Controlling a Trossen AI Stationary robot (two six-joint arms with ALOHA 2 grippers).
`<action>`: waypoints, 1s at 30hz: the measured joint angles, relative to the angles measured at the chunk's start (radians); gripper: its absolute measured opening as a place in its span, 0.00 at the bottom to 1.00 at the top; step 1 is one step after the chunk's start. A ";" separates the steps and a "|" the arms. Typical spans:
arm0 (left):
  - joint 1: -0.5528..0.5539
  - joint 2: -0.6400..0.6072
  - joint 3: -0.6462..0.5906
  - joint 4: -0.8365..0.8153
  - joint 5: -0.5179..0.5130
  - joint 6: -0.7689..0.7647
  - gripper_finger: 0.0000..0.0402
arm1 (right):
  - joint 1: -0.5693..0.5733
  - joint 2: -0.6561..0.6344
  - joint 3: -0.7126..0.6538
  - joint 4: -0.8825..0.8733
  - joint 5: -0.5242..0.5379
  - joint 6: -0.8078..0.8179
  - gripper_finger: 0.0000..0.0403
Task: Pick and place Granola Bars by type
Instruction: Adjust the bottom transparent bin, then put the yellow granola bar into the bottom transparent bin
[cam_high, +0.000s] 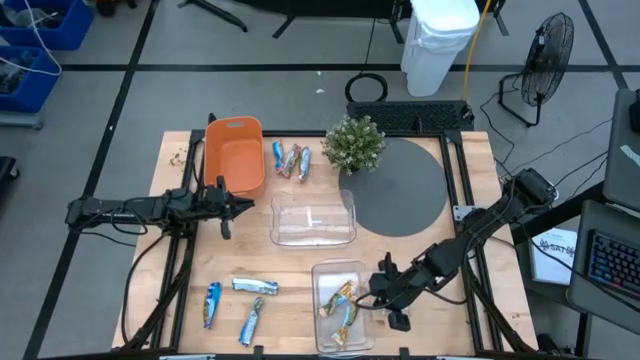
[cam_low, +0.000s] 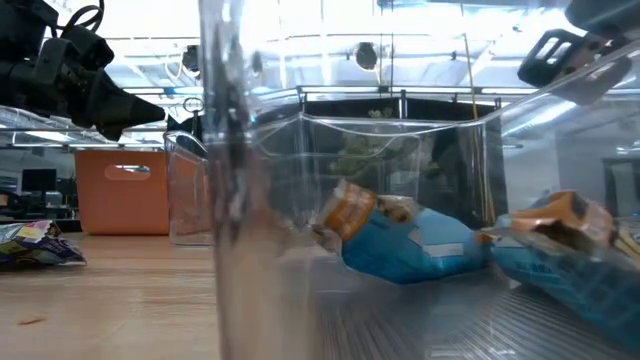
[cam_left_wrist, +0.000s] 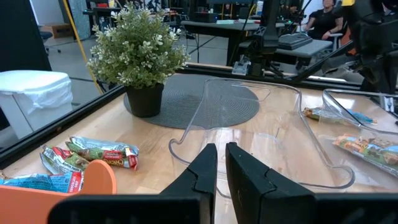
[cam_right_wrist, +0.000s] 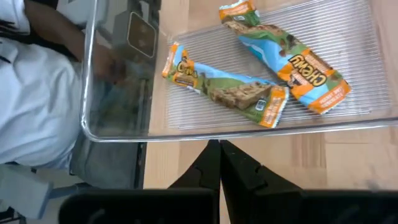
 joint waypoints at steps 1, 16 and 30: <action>0.000 0.000 0.000 0.000 0.000 0.000 0.09 | 0.000 0.000 0.000 0.000 0.000 -0.003 0.00; 0.000 0.000 0.000 0.000 0.000 0.000 0.09 | 0.002 -0.004 0.000 -0.456 -0.028 0.338 0.00; 0.000 0.000 0.000 0.000 0.000 0.000 0.09 | 0.002 -0.004 0.000 -0.499 -0.022 0.400 0.16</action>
